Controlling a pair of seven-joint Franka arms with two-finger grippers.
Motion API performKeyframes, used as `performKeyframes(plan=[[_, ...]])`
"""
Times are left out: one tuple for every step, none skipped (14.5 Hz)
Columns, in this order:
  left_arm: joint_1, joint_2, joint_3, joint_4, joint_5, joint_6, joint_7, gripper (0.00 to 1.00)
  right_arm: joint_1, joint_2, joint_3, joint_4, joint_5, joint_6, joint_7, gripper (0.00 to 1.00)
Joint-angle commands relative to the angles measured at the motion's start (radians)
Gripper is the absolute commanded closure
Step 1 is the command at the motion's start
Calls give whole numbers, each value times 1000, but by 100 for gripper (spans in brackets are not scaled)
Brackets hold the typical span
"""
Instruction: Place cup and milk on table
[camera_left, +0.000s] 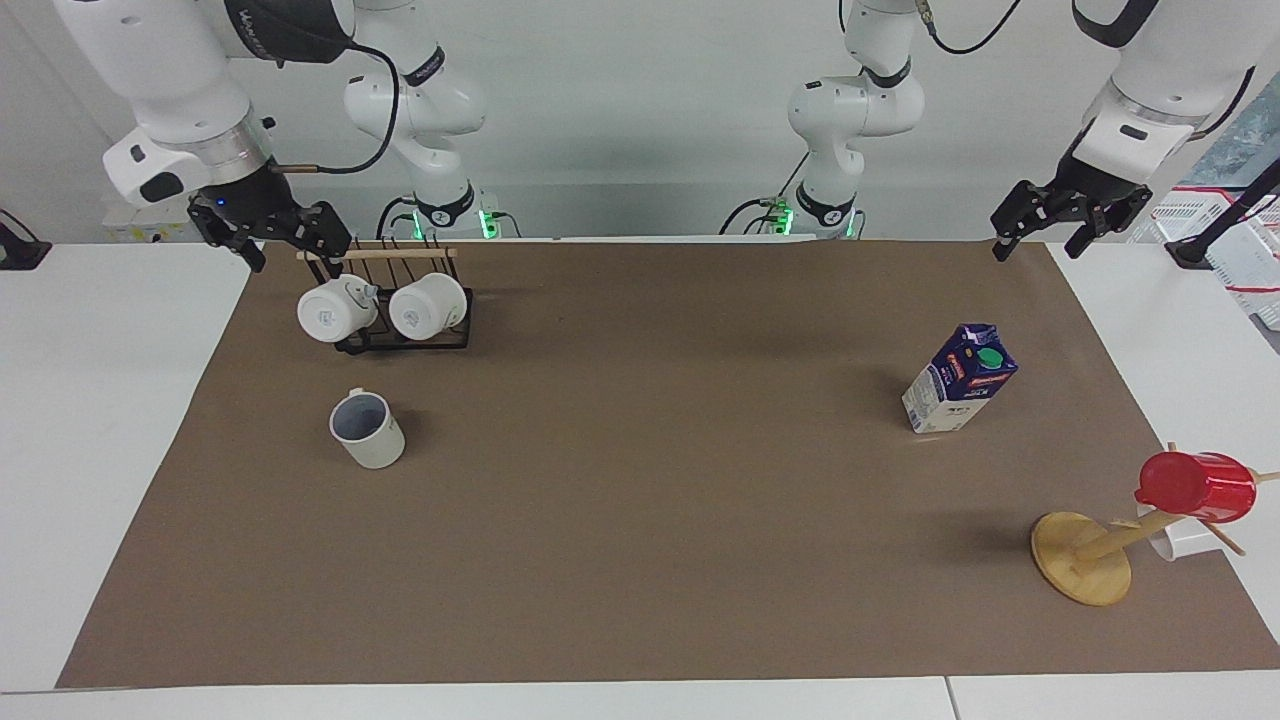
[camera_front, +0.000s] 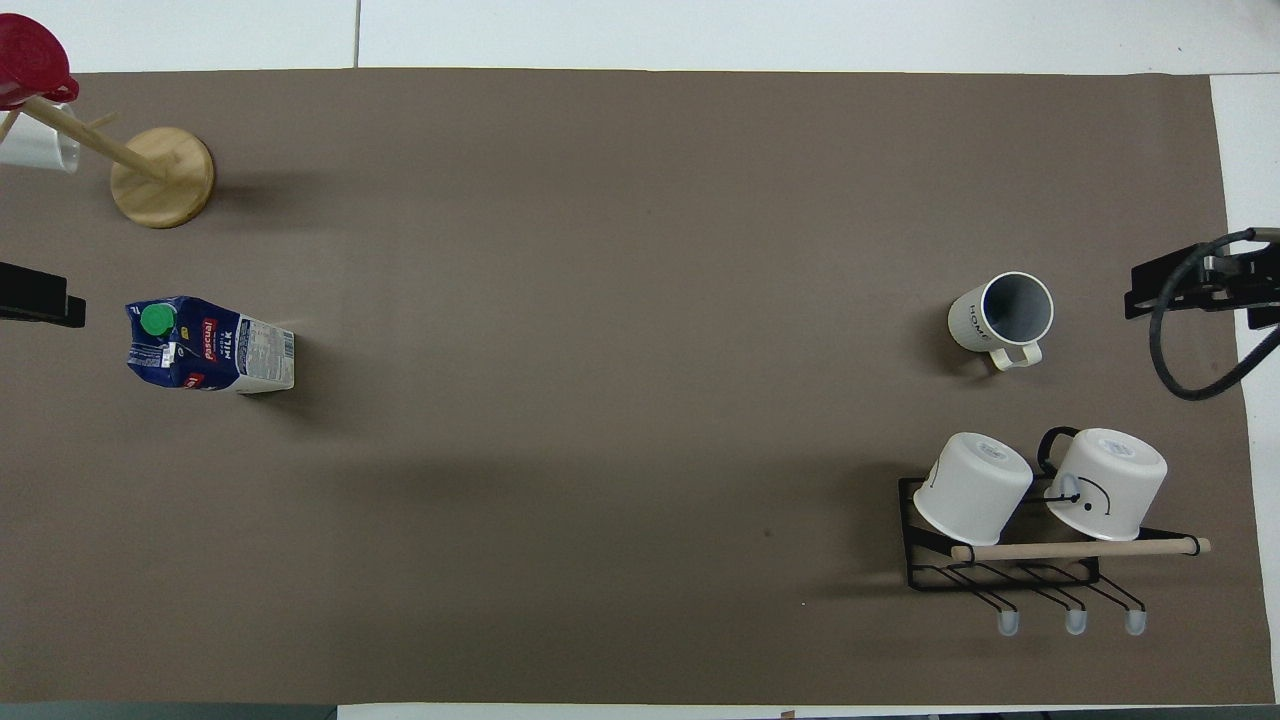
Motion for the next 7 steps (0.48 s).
performKeyframes(plan=[[5, -3, -3, 8, 19, -20, 11, 0, -8, 0, 7, 7, -5, 5, -18, 0], [4, -3, -3, 5, 19, -19, 11, 0, -8, 0, 7, 7, -5, 7, -18, 0], [5, -3, -3, 8, 19, -19, 11, 0, -8, 0, 7, 7, -2, 7, -18, 0], [4, -3, -3, 8, 19, -20, 10, 0, -8, 0, 7, 7, -2, 4, -18, 0], [4, -3, -3, 5, 19, -19, 11, 0, -8, 0, 7, 7, -2, 2, -18, 0], [4, -3, -3, 5, 19, -19, 11, 0, -8, 0, 7, 7, -2, 5, -18, 0], [4, -3, -3, 8, 19, -19, 11, 0, -8, -3, 7, -2, -2, 11, -18, 0]])
